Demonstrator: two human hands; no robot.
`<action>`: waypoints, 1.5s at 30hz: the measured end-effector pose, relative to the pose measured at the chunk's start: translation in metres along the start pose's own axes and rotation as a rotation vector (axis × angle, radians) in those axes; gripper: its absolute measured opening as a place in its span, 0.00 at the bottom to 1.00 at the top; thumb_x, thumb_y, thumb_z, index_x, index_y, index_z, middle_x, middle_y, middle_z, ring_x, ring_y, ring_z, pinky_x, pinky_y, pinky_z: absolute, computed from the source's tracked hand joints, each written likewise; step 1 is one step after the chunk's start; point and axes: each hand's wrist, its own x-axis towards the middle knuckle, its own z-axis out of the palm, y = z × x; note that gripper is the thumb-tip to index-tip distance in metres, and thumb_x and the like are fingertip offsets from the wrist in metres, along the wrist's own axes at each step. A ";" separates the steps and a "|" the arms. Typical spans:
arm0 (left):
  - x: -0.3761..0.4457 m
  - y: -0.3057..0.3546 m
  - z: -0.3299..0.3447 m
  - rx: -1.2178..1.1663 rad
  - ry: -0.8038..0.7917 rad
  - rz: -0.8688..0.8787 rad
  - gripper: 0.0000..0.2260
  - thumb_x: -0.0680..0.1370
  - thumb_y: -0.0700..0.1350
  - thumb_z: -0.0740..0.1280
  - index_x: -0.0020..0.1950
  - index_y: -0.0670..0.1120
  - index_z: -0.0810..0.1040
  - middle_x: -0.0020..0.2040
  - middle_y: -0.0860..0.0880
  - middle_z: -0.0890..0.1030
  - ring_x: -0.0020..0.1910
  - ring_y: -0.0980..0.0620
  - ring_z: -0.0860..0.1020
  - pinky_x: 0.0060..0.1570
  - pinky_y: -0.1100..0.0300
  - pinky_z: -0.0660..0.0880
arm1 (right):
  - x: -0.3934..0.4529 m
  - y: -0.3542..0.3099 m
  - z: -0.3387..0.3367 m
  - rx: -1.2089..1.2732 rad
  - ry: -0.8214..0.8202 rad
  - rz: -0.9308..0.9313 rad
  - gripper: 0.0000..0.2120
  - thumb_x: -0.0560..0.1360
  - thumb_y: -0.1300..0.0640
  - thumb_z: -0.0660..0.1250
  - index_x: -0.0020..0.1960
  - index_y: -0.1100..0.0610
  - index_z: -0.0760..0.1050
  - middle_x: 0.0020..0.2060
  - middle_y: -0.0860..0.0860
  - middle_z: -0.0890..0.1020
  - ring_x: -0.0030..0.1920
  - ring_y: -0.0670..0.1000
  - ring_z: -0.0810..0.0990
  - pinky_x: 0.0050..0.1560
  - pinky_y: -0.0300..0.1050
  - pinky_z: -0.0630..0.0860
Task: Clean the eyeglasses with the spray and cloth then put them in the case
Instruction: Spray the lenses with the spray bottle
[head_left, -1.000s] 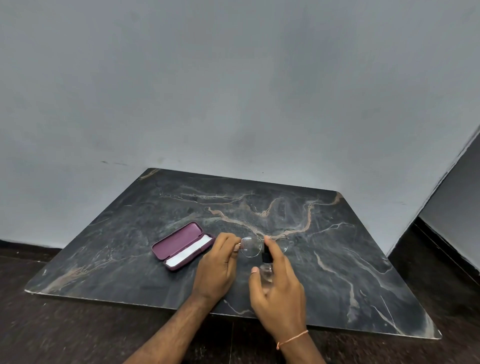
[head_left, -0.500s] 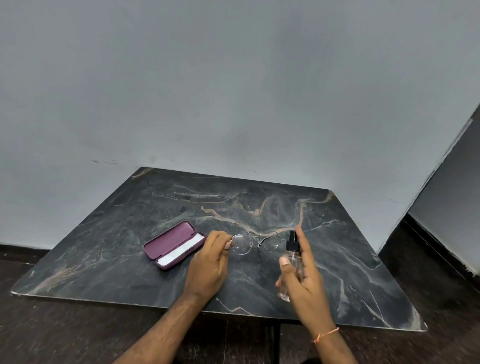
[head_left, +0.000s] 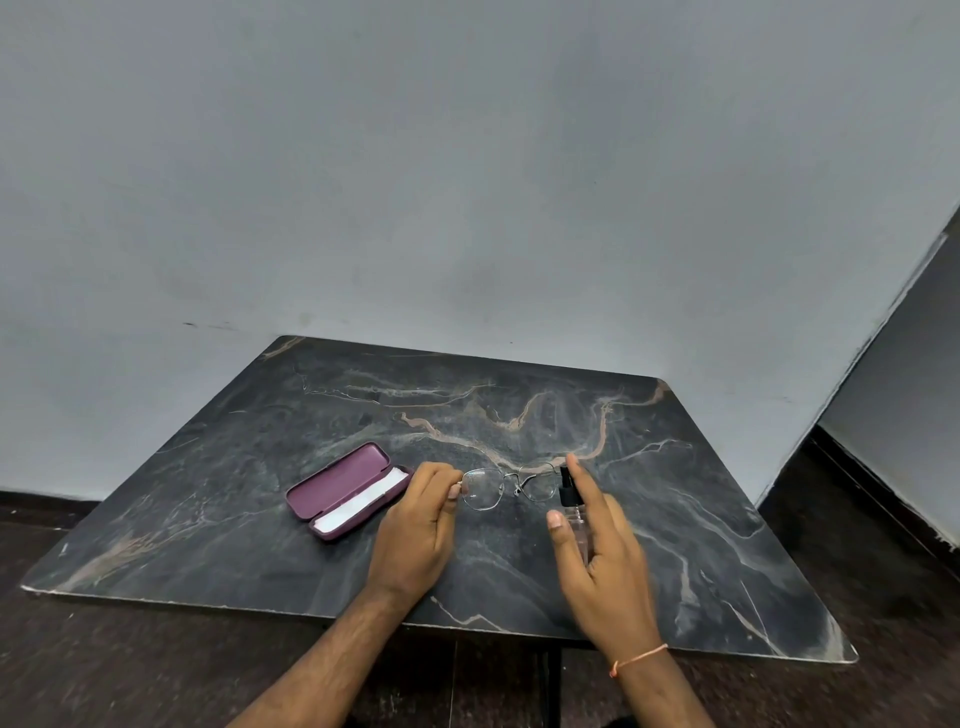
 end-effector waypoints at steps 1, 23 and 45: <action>0.000 0.000 0.000 0.002 0.000 0.000 0.13 0.90 0.54 0.55 0.57 0.52 0.78 0.55 0.62 0.75 0.49 0.57 0.80 0.46 0.51 0.80 | 0.001 0.000 0.001 -0.025 -0.010 -0.004 0.31 0.84 0.43 0.64 0.83 0.29 0.56 0.52 0.35 0.74 0.38 0.47 0.79 0.37 0.34 0.76; 0.000 0.000 0.000 0.014 -0.005 0.004 0.13 0.90 0.52 0.56 0.57 0.50 0.79 0.55 0.60 0.76 0.50 0.58 0.79 0.47 0.55 0.79 | 0.008 0.006 0.010 0.191 -0.096 0.106 0.26 0.82 0.44 0.68 0.78 0.30 0.67 0.50 0.35 0.86 0.45 0.40 0.85 0.52 0.43 0.85; 0.001 -0.004 0.002 -0.014 -0.018 0.016 0.11 0.91 0.49 0.57 0.58 0.51 0.79 0.55 0.61 0.76 0.51 0.56 0.80 0.48 0.58 0.78 | 0.027 0.074 -0.039 0.111 0.111 0.270 0.34 0.81 0.51 0.73 0.79 0.29 0.62 0.70 0.45 0.79 0.68 0.52 0.80 0.70 0.58 0.77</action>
